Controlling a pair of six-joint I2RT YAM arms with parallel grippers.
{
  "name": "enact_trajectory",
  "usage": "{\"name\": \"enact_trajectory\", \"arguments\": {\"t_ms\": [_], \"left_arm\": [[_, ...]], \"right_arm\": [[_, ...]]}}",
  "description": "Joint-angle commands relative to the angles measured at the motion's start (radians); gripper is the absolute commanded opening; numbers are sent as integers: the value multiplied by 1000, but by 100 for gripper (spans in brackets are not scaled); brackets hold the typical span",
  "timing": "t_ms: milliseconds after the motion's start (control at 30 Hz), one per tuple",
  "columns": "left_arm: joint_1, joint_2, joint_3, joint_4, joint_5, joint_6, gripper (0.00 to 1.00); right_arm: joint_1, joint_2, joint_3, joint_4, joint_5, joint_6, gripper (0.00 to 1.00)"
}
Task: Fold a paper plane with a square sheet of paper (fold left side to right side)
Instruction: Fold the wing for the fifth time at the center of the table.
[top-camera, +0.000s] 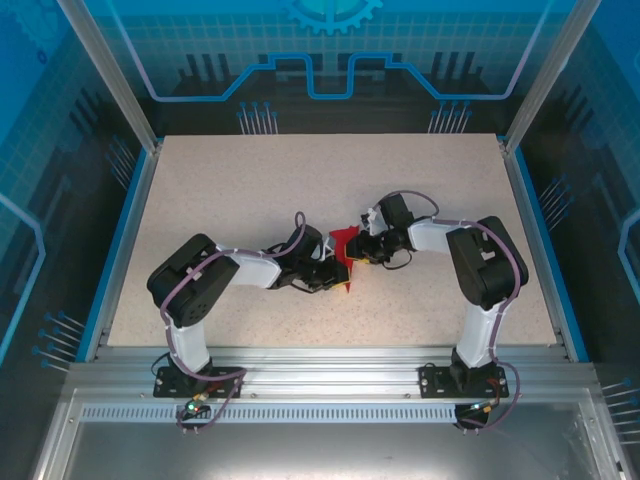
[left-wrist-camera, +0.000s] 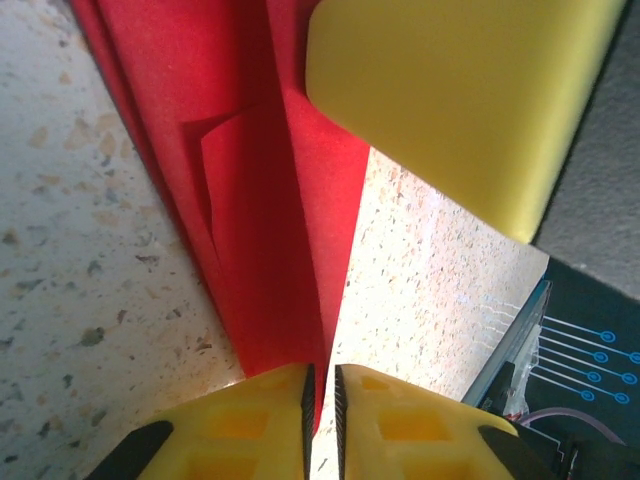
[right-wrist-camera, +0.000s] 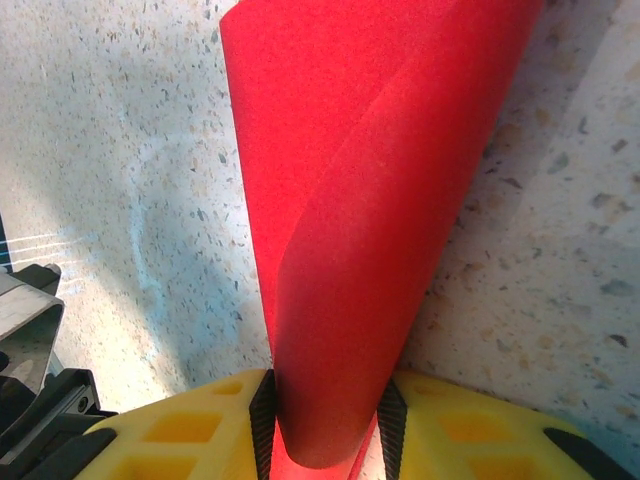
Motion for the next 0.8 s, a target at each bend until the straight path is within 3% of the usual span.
{"name": "enact_trajectory", "arguments": {"t_ms": [0,267,433,767], "left_arm": [[9,-35,-19,-25,13,13,21],[38,-127,-43,-60,8,20,26],[114,-183,-57,-92,23,19,28],[182,-49,117,-165,51,-4,27]], "right_arm": [[23,40,6,-33,37,-25,35],[23,42,8,-36,35,-27,33],[24,36,4,-37,31,-32,33],[24,27,-1,-31,21,-36,33]]}}
